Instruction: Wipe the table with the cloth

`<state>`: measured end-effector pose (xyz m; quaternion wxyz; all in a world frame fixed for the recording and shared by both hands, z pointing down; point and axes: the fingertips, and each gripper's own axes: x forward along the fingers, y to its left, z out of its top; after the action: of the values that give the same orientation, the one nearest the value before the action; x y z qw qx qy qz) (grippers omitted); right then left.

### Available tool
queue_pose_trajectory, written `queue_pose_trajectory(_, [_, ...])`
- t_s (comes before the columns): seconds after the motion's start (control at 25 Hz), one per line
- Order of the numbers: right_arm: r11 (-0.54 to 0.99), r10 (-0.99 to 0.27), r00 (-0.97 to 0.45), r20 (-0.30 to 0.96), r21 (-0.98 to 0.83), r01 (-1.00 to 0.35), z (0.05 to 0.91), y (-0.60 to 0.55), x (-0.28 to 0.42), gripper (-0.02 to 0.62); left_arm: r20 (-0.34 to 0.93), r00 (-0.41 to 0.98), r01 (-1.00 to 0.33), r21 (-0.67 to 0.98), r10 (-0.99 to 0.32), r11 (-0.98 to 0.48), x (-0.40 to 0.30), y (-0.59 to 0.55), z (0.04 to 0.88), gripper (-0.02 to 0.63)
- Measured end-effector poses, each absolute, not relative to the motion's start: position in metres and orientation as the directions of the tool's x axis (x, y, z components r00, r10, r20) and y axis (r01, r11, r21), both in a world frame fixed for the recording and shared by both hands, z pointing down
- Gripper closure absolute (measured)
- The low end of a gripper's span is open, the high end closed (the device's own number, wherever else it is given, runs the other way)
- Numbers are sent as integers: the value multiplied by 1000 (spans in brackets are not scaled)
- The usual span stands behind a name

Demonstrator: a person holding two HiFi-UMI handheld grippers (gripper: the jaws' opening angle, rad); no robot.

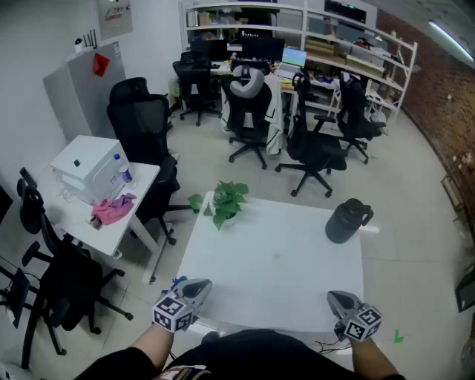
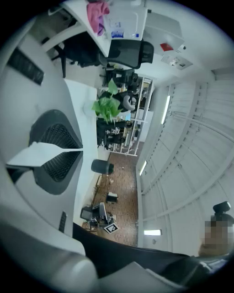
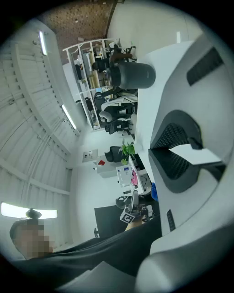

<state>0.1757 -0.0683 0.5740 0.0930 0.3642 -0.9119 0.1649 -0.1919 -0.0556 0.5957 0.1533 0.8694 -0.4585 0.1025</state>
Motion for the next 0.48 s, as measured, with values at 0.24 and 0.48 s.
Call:
queue_pose_trajectory(0.24, [680,-635,-712,302,-221,-700,579,-79,168,582,436,374,-918,50,-818,-394,-301,-81,616,503])
queue_pose_trajectory(0.48, [683,-621,-711,330,-217,-698,578,-81,162,583,671,365,-864,-15,-646,-503,-320,-55,684,374])
